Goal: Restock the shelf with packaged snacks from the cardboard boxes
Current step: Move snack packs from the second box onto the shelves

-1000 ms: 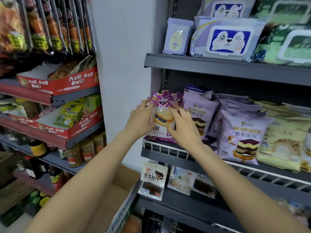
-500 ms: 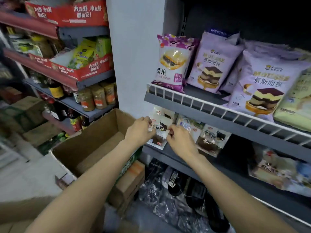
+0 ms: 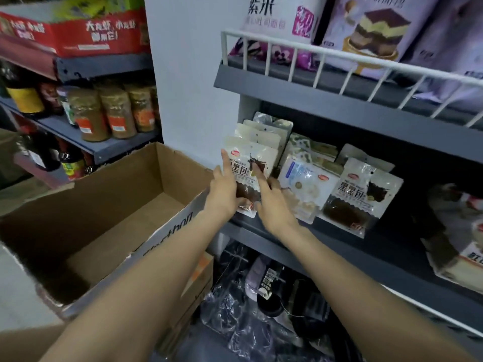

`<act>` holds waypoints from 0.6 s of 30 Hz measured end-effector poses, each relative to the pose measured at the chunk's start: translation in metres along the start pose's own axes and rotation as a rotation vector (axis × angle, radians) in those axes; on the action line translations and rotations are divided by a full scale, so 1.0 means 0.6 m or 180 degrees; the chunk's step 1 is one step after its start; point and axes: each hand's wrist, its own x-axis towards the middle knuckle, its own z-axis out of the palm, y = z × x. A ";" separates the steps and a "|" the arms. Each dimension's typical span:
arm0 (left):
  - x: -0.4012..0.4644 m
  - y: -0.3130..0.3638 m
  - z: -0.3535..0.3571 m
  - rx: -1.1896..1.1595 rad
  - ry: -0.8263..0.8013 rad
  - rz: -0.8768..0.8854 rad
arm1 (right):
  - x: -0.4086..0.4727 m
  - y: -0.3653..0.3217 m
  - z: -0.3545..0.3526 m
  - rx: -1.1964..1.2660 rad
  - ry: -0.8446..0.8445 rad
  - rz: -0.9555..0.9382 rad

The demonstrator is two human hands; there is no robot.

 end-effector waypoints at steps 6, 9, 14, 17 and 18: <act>0.029 -0.001 0.016 -0.0272 0.0023 0.0082 | 0.030 0.015 0.020 0.0018 -0.0049 0.0117; 0.038 -0.002 0.014 -0.0268 -0.0011 0.0110 | 0.039 0.011 0.017 -0.0057 -0.0138 0.0223; 0.028 -0.009 -0.001 0.0198 0.0216 0.0363 | 0.042 0.018 0.013 -0.0021 0.0075 0.0273; 0.008 -0.026 -0.007 0.1166 0.0746 0.1117 | 0.042 0.023 0.011 0.0254 0.0137 0.0010; 0.007 -0.031 -0.006 0.1375 0.0754 0.1299 | 0.041 0.023 0.011 0.0401 0.0055 -0.0038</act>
